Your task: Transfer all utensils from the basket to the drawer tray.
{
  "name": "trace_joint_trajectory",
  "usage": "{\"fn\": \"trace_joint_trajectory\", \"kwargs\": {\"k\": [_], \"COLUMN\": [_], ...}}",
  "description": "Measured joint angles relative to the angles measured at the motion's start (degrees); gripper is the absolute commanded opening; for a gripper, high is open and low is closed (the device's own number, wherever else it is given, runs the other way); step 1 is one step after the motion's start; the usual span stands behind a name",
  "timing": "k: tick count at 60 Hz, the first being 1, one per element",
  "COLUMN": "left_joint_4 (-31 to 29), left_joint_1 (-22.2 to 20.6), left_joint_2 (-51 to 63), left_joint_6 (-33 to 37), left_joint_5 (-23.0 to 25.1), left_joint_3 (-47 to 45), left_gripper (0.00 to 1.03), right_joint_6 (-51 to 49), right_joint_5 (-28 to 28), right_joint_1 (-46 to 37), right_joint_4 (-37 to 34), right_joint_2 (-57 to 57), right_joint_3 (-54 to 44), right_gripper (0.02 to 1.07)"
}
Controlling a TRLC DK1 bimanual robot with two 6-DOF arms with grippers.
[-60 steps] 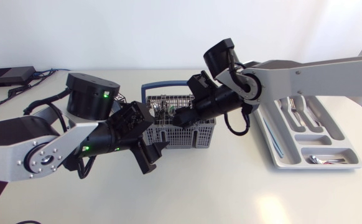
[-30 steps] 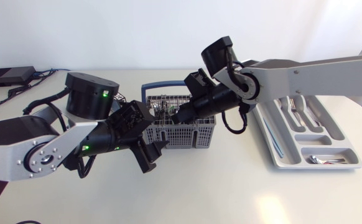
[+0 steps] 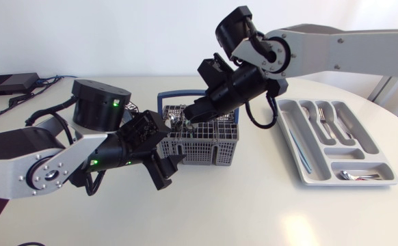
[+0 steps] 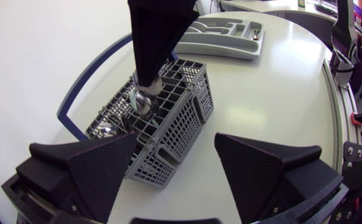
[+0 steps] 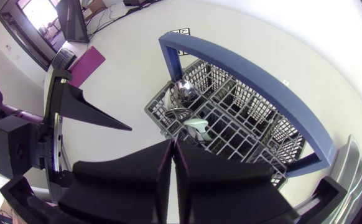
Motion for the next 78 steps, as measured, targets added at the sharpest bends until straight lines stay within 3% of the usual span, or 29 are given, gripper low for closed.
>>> {"fn": "trace_joint_trajectory", "kwargs": {"k": [22, 36, 43, 50, 65, 71, 78], "left_joint_4": [0.44, 0.83, 0.87, 1.2, 1.25, 1.22, 1.22], "left_joint_1": [0.0, -0.46, -0.5, -0.5, -1.4, -1.97, -1.97], "left_joint_2": [0.37, 0.85, 0.85, 0.85, 1.05, 1.6, 1.6], "left_joint_6": [0.0, 0.0, 0.0, 0.0, 0.0, 0.0, 0.0], "left_joint_5": [0.0, 0.0, 0.0, 0.0, 0.0, 0.0, -0.02], "left_joint_3": [-0.02, -0.02, -0.02, -0.02, -0.02, -0.02, -0.02], "left_gripper": [0.88, 0.88, 0.88, 0.88, 0.88, 0.88, 0.88], "right_joint_6": [1.11, 3.63, 6.88, 10.32, 9.22, 5.27, 1.66], "right_joint_5": [-0.72, -3.76, -4.59, -4.17, 1.62, 12.92, 23.91], "right_joint_1": [0.63, -0.5, -5.22, -15.32, -32.65, -36.61, -38.91], "right_joint_4": [-11.41, -11.39, -8.04, -6.91, -10.19, -9.9, -3.17], "right_joint_2": [-5.25, -13.07, -18.93, -24.94, -30.53, -33.33, -34.16], "right_joint_3": [5.62, 4.79, -0.79, -9.25, -20.96, -24.68, -30.51], "right_gripper": [0.07, 0.07, 0.07, 0.08, 0.07, 0.08, 0.08]}}
